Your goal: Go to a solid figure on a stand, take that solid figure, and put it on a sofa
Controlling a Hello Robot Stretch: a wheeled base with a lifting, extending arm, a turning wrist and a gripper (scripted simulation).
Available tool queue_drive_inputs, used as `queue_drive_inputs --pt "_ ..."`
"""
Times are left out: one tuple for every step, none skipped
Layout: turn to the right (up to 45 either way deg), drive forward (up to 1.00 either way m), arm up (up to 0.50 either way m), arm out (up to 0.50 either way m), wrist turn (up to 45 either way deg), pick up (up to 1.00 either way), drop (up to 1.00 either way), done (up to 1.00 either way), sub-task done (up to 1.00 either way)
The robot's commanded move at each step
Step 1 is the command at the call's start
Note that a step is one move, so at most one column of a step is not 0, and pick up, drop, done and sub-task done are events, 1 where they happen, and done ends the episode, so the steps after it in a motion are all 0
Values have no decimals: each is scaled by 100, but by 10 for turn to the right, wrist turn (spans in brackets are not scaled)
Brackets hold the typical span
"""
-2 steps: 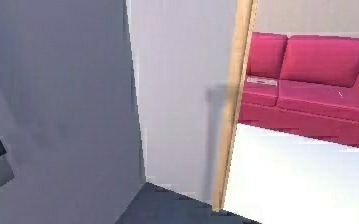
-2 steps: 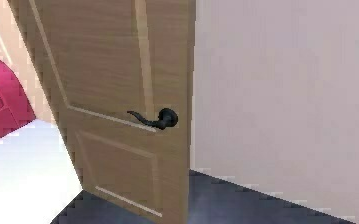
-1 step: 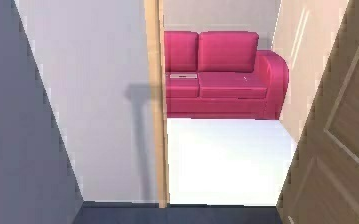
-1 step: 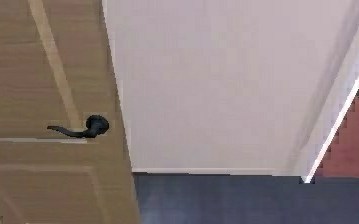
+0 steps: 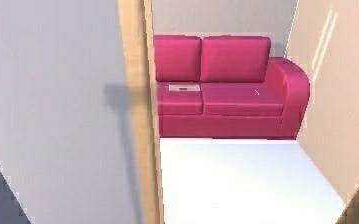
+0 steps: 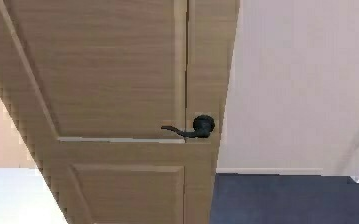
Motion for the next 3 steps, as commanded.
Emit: queue_drive_inputs --pt "270 0 0 0 0 0 0 0 0" --pt "0 65 0 0 0 0 0 0 0" --pt "-210 0 0 0 0 0 0 0 0"
